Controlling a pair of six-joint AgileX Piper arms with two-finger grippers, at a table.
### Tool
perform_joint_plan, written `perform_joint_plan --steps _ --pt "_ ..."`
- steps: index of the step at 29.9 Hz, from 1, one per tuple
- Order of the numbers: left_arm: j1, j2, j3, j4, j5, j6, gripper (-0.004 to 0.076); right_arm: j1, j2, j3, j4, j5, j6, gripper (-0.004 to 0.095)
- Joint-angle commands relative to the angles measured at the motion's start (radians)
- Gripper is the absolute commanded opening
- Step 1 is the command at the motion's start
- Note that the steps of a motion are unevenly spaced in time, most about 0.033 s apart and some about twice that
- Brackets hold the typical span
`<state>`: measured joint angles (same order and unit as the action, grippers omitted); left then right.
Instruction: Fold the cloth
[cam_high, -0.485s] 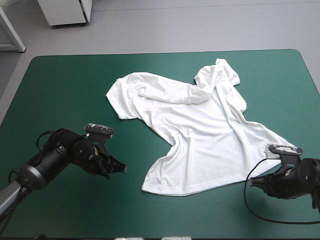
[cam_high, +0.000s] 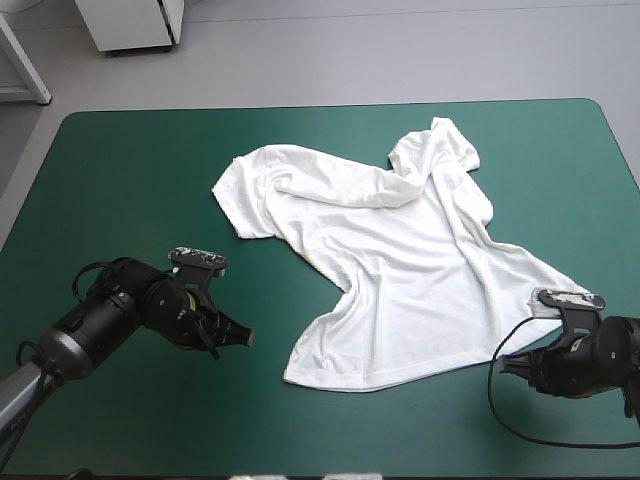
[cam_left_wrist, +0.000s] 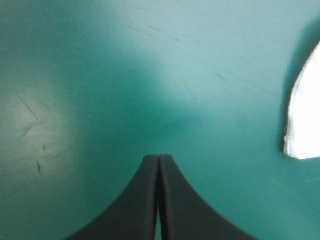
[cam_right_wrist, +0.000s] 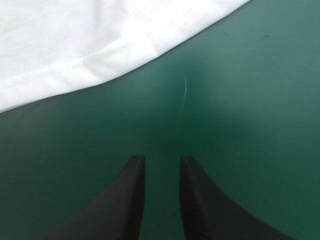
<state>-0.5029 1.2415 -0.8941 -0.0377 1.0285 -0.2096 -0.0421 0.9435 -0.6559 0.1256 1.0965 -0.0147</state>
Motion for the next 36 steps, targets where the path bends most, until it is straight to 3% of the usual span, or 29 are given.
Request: perform_joint_plan --steps 1,4,9,11,15,20,25,30,36 --pt "-0.007 -0.021 -0.026 0.001 -0.022 -0.004 0.0018 -0.001 -0.004 -0.026 0.008 0.003 0.000 0.0249" --pt "-0.007 -0.021 -0.043 -0.018 -0.022 0.042 0.0144 -0.001 -0.004 -0.029 0.017 0.011 0.000 0.0295" --pt "-0.007 -0.021 -0.106 -0.061 -0.007 0.086 0.0448 -0.001 -0.004 -0.070 0.031 0.031 -0.005 0.0411" --pt "-0.007 -0.021 -0.130 -0.061 0.005 0.086 0.0518 -0.001 -0.004 -0.104 0.029 0.047 -0.005 0.0463" --pt "-0.007 -0.021 -0.169 -0.061 0.040 0.072 0.0527 -0.001 -0.004 -0.179 0.031 0.095 0.004 0.0536" --pt "-0.027 -0.021 -0.219 -0.099 0.056 0.007 0.0503 -0.001 -0.004 -0.283 0.027 0.132 0.015 0.0535" --pt "-0.191 -0.005 -0.235 -0.069 0.019 -0.091 0.0419 -0.001 -0.004 -0.326 0.018 0.129 0.015 0.0534" --pt "-0.337 0.068 -0.235 0.069 0.005 -0.222 0.0421 -0.001 -0.004 -0.326 0.014 0.139 0.015 0.0534" --pt "-0.342 0.177 -0.233 0.038 0.005 -0.211 0.0421 -0.001 -0.004 -0.326 0.003 0.138 0.015 0.0523"
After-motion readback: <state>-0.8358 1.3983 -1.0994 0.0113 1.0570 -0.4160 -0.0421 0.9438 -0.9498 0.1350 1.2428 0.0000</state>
